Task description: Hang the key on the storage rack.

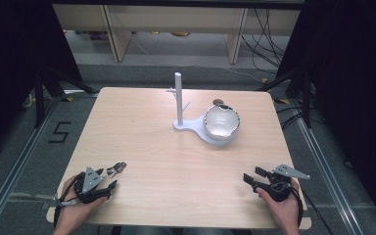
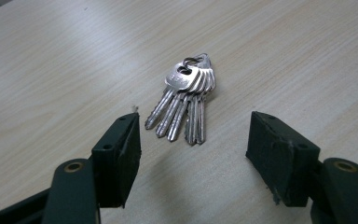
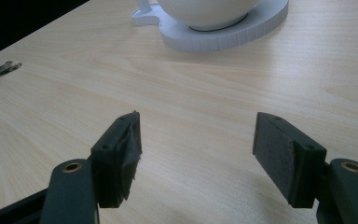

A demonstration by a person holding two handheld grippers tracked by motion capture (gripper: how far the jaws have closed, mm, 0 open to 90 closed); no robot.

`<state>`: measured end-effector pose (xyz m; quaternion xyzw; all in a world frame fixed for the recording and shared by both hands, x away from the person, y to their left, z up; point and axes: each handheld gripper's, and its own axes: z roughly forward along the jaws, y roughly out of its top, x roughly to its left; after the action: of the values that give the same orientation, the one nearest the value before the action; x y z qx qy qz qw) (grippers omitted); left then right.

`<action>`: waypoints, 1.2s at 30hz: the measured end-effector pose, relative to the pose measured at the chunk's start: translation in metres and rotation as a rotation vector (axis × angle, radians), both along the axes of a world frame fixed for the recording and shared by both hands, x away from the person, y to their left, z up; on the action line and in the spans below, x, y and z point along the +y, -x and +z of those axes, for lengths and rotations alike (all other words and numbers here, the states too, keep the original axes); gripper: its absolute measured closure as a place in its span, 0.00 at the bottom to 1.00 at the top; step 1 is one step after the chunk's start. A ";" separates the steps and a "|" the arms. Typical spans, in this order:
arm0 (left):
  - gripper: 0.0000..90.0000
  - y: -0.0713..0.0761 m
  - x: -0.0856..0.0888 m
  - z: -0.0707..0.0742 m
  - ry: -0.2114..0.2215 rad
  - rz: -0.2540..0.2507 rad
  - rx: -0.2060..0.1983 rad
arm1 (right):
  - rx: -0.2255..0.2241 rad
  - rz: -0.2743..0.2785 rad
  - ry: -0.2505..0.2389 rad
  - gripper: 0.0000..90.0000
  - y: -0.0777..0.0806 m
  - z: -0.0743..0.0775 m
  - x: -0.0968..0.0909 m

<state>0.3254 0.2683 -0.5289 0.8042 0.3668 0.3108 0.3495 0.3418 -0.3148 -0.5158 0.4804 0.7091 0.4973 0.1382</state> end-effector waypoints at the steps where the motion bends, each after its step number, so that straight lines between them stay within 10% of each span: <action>1: 0.38 0.000 0.000 0.000 -0.003 0.000 0.001 | -0.003 0.000 0.014 0.37 -0.001 0.001 -0.001; 5: 0.35 -0.005 0.002 0.002 0.039 -0.038 0.031 | -0.001 0.011 0.002 0.37 -0.001 0.001 -0.003; 7: 0.34 -0.010 0.000 0.004 0.154 -0.053 0.063 | 0.013 0.021 -0.022 0.37 0.000 0.001 -0.002; 11: 0.31 -0.020 0.005 0.019 0.022 -0.101 0.138 | 0.013 0.008 -0.002 0.37 -0.001 0.000 0.002; 16: 0.29 -0.039 0.008 0.033 -0.010 -0.130 0.218 | -0.029 0.021 0.049 0.37 -0.002 0.000 0.002; 22: 0.27 -0.059 0.009 0.041 0.003 -0.129 0.296 | 0.011 0.017 -0.005 0.37 -0.001 0.000 0.006; 23: 0.27 -0.069 0.012 0.048 -0.088 -0.172 0.364 | 0.011 0.016 -0.003 0.37 -0.001 0.000 0.006; 25: 0.27 -0.077 0.012 0.050 -0.126 -0.191 0.392 | -0.017 0.032 0.036 0.37 -0.003 0.000 0.003; 36: 0.29 -0.108 -0.007 0.054 -0.220 -0.281 0.584 | 0.009 0.025 -0.003 0.37 -0.002 -0.001 0.005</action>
<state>0.4338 0.2608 -0.4753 0.9347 0.3013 0.0538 0.1805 0.3442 -0.3097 -0.5166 0.4738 0.7150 0.4978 0.1280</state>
